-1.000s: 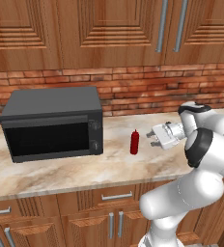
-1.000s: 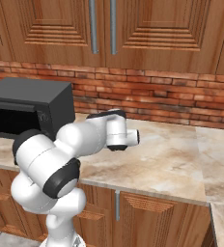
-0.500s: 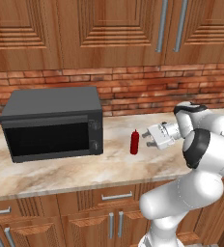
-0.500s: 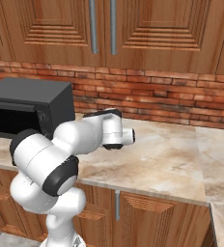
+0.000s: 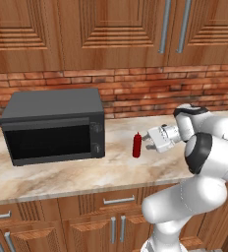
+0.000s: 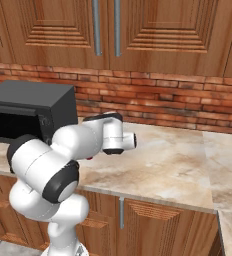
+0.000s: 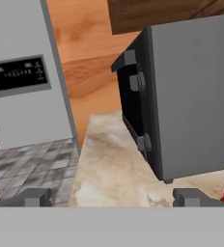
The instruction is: Place the ketchup and mustard from the counter to the top shelf of the fridge. If the existing items in the fridge are on the top shelf, move them to other shelves.
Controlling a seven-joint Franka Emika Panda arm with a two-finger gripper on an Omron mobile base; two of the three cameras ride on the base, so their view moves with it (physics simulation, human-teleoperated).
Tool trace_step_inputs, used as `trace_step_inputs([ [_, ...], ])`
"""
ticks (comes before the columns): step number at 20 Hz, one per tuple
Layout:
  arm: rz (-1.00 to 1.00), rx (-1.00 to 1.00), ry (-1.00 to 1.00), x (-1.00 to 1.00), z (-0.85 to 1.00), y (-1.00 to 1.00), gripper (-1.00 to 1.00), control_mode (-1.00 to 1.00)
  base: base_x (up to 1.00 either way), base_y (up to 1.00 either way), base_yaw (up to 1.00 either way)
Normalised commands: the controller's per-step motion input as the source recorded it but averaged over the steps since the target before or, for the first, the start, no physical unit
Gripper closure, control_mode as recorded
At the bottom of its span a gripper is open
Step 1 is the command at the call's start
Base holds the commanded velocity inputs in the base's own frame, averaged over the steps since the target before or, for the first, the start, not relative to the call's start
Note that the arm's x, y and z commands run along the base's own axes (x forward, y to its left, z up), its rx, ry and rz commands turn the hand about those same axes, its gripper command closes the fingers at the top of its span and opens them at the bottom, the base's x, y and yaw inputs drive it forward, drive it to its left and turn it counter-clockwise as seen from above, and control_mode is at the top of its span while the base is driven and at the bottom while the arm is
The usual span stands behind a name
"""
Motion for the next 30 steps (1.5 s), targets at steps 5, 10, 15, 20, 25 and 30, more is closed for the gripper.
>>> trace_step_inputs([
  [5,0.00,0.00,-0.01,0.11,0.00,-0.21,-1.00,-1.00,0.00,0.00,0.00],
  [10,0.00,0.00,0.00,0.00,0.00,-0.26,-1.00,-1.00,0.00,0.00,0.00],
  [15,0.00,0.00,0.00,0.17,0.00,-0.07,-1.00,-1.00,0.00,0.00,0.00],
  [20,0.00,0.00,0.00,0.29,-0.07,0.00,-1.00,-1.00,0.00,0.00,0.00],
  [25,0.00,0.00,0.00,0.16,-0.12,0.00,-1.00,-1.00,0.00,0.00,0.00],
  [30,0.00,0.00,0.00,0.08,-0.15,0.00,-1.00,-1.00,0.00,0.00,0.00],
])
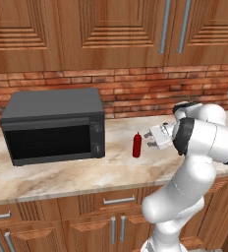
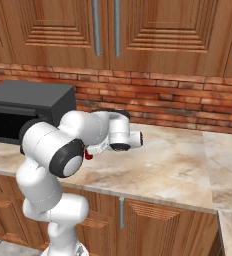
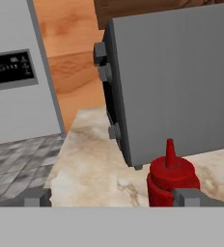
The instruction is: Place the ketchup and mustard from the counter to the top shelf of the fridge. If the existing items in the fridge are on the top shelf, move them to other shelves.
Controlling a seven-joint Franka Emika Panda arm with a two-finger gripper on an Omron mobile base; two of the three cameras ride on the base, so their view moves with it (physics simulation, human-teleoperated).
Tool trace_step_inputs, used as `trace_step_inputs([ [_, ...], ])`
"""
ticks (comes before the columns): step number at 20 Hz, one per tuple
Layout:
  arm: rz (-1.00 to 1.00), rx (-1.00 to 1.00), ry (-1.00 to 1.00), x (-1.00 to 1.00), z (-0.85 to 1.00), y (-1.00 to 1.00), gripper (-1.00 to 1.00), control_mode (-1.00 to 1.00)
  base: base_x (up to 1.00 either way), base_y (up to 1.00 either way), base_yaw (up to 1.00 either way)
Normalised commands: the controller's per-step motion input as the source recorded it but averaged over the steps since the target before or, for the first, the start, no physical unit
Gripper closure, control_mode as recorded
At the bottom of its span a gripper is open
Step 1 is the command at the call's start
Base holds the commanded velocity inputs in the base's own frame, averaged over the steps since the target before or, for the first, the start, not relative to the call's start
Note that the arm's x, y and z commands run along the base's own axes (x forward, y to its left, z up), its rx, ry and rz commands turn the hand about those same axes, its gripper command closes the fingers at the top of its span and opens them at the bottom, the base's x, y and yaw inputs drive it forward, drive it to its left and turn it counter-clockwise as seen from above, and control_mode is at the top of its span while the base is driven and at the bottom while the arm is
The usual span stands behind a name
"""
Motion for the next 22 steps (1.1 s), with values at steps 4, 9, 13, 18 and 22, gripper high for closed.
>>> trace_step_inputs([
  [4,0.00,-0.01,0.00,0.03,-0.12,0.00,-1.00,-1.00,0.00,0.00,0.00],
  [9,0.00,-0.02,0.00,0.05,-0.09,0.00,-1.00,-1.00,0.00,0.00,0.00],
  [13,0.00,0.00,0.00,0.12,-0.01,0.00,-1.00,-1.00,0.00,0.00,0.00],
  [18,0.00,0.00,0.00,0.01,-0.02,0.00,-1.00,-1.00,0.00,0.00,0.00],
  [22,0.00,0.00,0.00,0.05,-0.07,0.00,-1.00,-1.00,0.00,0.00,0.00],
])
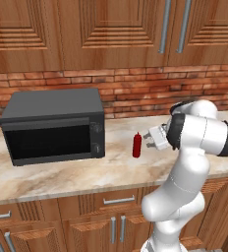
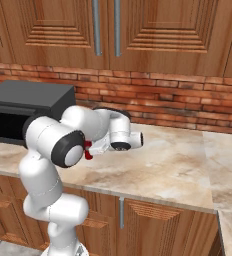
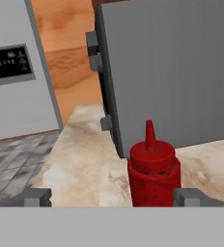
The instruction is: Place the ketchup and mustard from the counter to the top shelf of the fridge. If the existing items in the fridge are on the top shelf, move them to other shelves.
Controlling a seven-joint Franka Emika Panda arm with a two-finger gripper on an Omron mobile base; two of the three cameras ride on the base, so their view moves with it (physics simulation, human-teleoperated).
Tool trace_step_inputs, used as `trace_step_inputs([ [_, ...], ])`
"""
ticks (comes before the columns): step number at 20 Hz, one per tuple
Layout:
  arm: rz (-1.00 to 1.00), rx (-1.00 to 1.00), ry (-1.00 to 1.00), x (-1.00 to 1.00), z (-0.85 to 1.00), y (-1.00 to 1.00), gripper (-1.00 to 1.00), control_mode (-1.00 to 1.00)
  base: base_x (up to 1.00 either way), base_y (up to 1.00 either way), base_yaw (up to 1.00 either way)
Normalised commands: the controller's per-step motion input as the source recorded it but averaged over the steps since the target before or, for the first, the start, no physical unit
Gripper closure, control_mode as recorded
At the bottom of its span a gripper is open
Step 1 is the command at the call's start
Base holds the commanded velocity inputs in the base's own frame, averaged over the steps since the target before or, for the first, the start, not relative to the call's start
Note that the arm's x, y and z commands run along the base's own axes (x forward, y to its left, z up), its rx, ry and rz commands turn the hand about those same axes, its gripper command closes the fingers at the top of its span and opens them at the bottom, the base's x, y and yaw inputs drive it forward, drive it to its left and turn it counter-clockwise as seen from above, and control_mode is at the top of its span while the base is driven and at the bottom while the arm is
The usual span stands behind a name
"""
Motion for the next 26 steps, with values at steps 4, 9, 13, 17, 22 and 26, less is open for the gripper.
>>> trace_step_inputs([
  [4,0.00,0.00,0.00,0.10,-0.08,0.01,-1.00,-1.00,0.00,0.00,0.00],
  [9,0.00,0.00,0.00,0.15,-0.08,0.00,-1.00,-1.00,0.00,0.00,0.00],
  [13,0.00,0.00,0.00,0.13,-0.08,0.00,-1.00,-1.00,0.00,0.00,0.00],
  [17,0.00,0.00,0.00,0.09,-0.06,0.00,-1.00,-1.00,0.00,0.00,0.00],
  [22,0.00,-0.01,0.00,0.00,-0.06,0.10,-1.00,-1.00,0.00,0.00,0.00],
  [26,0.00,0.00,0.00,0.04,-0.04,0.13,-1.00,-1.00,0.00,0.00,0.00],
])
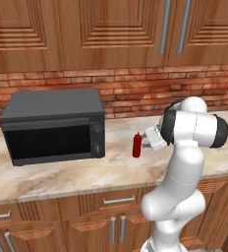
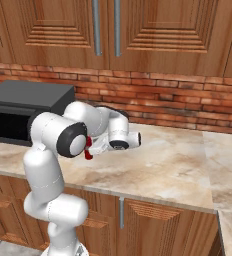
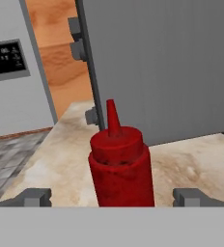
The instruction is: Place the ketchup and mustard from the counter to the top shelf of the fridge. If the existing items in the fridge are on the top shelf, move them to other shelves.
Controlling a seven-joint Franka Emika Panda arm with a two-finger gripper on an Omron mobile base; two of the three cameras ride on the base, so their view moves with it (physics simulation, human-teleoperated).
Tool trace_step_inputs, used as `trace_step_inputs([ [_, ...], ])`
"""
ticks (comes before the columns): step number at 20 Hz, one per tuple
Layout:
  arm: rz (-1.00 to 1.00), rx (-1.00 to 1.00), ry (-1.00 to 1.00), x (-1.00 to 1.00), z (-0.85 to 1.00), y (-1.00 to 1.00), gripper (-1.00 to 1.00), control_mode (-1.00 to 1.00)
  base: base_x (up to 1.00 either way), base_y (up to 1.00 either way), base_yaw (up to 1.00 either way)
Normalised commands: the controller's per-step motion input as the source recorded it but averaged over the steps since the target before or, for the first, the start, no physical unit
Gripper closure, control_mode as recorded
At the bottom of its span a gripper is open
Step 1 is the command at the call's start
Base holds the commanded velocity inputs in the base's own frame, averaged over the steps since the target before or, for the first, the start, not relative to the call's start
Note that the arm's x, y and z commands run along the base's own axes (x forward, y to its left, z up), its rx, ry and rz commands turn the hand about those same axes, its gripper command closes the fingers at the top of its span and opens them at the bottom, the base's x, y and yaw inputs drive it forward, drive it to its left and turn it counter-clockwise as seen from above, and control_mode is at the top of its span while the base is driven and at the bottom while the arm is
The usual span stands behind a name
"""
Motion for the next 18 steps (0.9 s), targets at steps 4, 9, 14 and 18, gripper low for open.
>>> trace_step_inputs([
  [4,0.00,0.00,0.00,0.00,0.00,0.09,-1.00,-1.00,0.00,0.00,0.00],
  [9,0.00,0.00,0.00,0.00,0.00,0.03,-1.00,-1.00,0.00,0.00,0.00],
  [14,0.00,0.00,0.00,0.00,0.00,0.01,-1.00,-1.00,0.00,0.00,0.00],
  [18,0.00,0.00,0.00,0.04,0.00,0.00,-1.00,-1.00,0.00,0.00,0.00],
])
